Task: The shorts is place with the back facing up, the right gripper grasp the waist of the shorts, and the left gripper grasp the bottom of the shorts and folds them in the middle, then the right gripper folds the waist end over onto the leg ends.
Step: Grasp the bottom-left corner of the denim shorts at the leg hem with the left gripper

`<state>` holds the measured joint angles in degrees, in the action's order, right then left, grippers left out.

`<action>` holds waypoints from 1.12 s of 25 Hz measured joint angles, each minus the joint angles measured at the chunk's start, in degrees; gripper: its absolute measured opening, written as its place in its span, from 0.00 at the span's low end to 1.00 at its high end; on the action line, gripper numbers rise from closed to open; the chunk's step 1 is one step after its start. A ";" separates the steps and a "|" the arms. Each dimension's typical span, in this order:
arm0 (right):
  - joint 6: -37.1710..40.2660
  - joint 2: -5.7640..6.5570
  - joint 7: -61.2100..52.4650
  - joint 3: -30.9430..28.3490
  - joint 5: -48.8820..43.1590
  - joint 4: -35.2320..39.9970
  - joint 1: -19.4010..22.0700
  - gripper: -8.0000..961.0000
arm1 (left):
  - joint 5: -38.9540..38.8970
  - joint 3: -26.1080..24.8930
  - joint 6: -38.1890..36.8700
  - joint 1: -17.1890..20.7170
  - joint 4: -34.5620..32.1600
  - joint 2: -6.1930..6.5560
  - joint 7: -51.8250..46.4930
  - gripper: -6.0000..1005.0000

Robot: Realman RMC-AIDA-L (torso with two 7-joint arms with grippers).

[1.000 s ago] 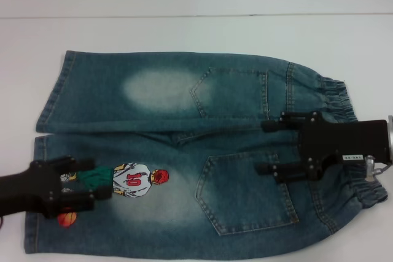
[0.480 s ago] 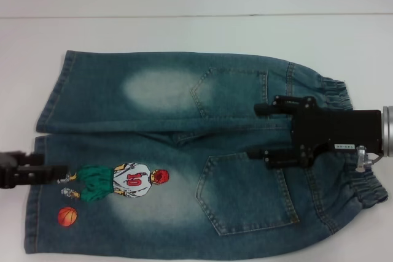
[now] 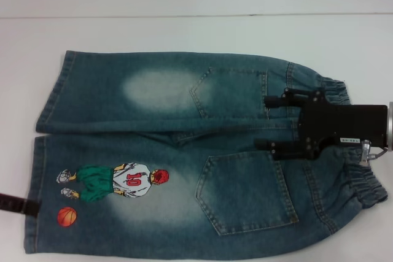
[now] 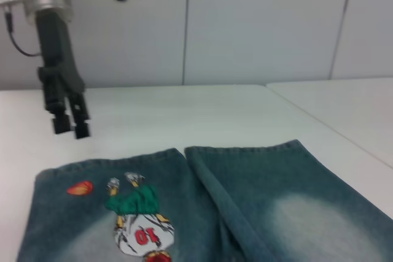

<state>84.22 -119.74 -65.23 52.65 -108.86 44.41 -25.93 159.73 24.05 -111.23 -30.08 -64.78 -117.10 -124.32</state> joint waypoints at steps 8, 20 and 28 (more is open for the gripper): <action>-1.54 0.14 1.33 -0.17 -0.10 0.11 0.12 0.91 | 3.91 1.49 -0.80 -0.46 0.40 0.34 -2.56 0.84; -1.70 0.12 1.33 -0.18 -0.16 0.25 0.01 0.91 | 4.00 5.54 1.31 0.92 2.82 -0.85 -2.81 0.80; -1.67 0.12 1.33 -0.17 -0.13 0.25 -0.11 0.91 | 4.02 8.37 3.12 0.90 4.47 -1.10 -2.87 0.80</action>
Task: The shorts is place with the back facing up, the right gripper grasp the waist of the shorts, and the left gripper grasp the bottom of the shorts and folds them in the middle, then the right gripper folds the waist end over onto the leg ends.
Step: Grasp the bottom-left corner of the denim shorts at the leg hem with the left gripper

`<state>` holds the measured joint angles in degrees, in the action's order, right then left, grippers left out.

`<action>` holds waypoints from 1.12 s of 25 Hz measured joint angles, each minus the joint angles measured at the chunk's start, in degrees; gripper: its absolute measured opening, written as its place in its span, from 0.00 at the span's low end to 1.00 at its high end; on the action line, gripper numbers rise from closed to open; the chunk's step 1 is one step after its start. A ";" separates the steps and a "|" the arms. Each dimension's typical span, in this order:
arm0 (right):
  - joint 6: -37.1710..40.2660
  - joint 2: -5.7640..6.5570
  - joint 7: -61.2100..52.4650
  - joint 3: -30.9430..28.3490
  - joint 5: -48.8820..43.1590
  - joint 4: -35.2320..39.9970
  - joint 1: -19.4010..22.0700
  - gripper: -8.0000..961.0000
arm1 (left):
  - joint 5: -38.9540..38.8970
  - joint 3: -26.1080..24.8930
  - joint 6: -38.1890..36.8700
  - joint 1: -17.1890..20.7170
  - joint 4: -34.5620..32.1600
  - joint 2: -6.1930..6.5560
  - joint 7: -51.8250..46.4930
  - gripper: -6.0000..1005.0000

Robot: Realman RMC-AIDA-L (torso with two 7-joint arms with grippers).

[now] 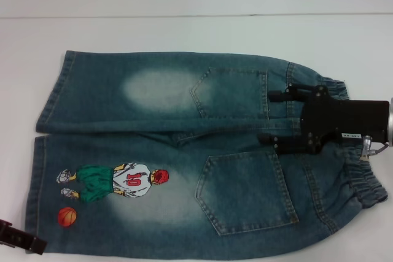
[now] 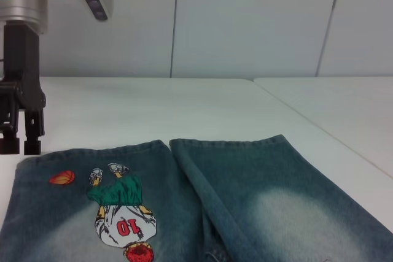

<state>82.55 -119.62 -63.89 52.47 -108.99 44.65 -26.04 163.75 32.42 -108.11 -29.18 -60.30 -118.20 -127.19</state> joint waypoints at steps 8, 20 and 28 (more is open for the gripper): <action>-0.02 -0.10 0.00 0.02 0.19 0.00 -0.07 0.91 | -0.01 0.73 -0.06 -0.49 0.30 -0.02 0.23 0.80; 0.06 -0.08 0.00 -0.01 0.29 0.00 0.01 0.91 | -0.12 2.46 -0.36 -0.85 0.73 -0.22 -0.17 0.80; 0.05 0.02 0.00 -0.01 0.24 0.00 0.28 0.91 | -0.05 2.71 0.34 -0.61 -0.08 -0.10 -0.97 0.80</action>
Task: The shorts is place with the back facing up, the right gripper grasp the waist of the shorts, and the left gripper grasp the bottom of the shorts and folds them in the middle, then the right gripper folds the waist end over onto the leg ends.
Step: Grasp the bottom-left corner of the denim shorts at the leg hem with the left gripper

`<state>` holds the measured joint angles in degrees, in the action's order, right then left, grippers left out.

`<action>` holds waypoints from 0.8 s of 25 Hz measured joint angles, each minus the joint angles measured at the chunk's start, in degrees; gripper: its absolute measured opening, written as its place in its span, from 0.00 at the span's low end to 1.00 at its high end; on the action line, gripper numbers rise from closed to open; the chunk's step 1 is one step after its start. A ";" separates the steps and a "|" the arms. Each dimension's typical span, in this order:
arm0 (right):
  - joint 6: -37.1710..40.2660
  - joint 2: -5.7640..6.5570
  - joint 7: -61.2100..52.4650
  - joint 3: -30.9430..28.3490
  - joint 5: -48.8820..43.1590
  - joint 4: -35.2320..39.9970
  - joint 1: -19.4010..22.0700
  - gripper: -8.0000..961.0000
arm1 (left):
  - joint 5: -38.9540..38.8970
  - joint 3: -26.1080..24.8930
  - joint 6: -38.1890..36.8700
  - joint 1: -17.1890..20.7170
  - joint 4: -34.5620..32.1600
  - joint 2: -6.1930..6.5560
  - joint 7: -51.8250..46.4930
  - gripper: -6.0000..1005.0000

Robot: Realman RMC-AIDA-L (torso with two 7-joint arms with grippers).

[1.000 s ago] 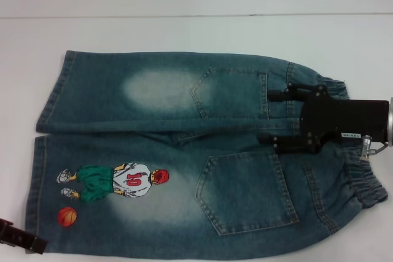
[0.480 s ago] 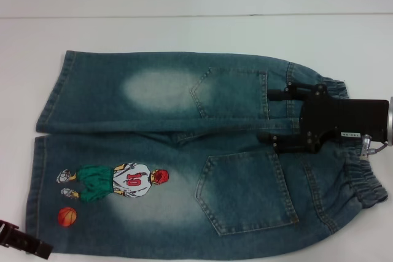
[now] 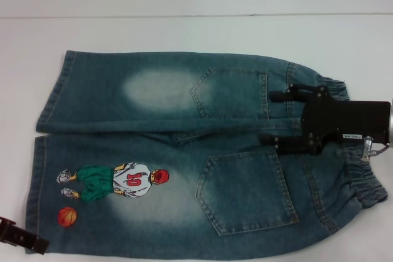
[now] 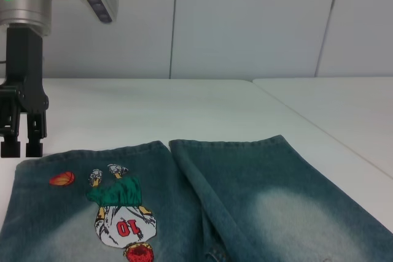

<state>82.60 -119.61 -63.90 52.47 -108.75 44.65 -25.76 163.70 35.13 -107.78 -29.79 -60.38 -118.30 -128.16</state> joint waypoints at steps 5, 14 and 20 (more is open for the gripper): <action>-0.03 0.00 0.00 0.00 0.03 0.00 0.02 0.91 | 0.03 0.90 -0.08 -0.03 0.28 -0.15 -0.05 0.80; 0.33 -0.10 0.00 0.00 0.04 0.00 -0.22 0.91 | 0.04 1.62 -0.19 -0.03 0.43 -0.42 -0.22 0.80; 0.36 -0.11 0.00 0.00 0.04 -0.03 -0.14 0.91 | -0.01 1.92 -0.23 -0.24 0.41 -0.78 -0.14 0.80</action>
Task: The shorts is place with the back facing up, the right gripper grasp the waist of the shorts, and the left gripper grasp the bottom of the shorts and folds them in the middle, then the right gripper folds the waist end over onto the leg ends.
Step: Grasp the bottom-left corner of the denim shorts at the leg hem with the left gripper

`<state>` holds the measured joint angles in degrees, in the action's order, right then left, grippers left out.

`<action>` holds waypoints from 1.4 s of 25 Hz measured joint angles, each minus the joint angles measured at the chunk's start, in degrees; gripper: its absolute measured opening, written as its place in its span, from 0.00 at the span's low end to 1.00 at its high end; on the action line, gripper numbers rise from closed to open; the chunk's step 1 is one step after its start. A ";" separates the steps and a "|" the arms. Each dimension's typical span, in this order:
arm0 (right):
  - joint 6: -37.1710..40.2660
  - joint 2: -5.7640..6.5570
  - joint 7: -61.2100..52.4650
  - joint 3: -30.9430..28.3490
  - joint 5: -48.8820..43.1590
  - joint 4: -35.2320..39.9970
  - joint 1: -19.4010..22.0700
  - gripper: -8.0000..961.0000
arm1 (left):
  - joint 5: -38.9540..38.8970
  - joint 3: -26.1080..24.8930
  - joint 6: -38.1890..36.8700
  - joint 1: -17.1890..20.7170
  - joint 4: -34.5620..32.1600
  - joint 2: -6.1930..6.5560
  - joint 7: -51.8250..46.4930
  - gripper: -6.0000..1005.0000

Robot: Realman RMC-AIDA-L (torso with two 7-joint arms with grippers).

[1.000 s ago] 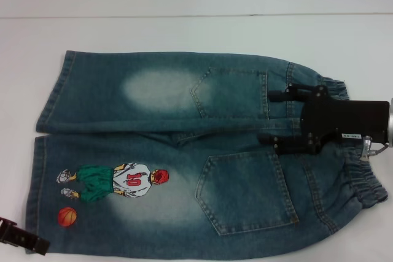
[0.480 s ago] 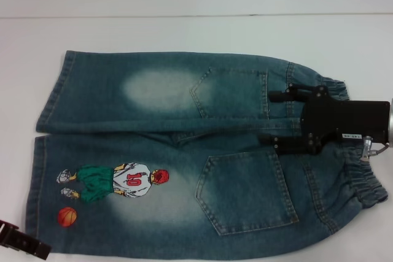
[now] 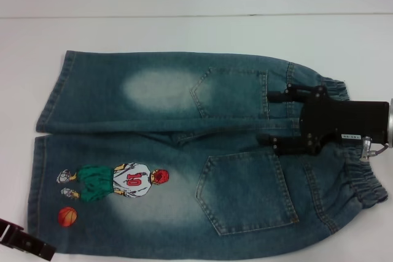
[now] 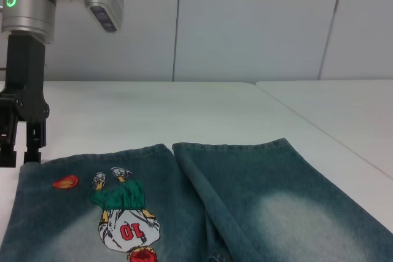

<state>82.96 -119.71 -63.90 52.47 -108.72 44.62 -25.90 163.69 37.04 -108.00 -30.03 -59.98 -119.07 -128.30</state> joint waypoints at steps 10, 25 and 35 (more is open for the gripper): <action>0.01 0.01 0.00 0.00 0.06 -0.06 0.17 0.91 | -0.57 0.13 0.77 -0.75 -1.19 -0.37 0.33 0.80; 0.46 0.10 0.00 -0.09 0.09 0.07 0.15 0.91 | -0.02 0.64 -1.44 0.47 -4.27 0.04 -1.75 0.80; 0.45 0.09 0.00 -0.09 0.09 0.12 0.06 0.91 | 0.05 1.82 -0.99 1.36 -3.92 -0.24 -1.81 0.79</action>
<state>83.42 -119.62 -63.90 52.38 -108.63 44.74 -25.84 163.74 38.87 -109.00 -28.67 -63.90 -119.31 -130.11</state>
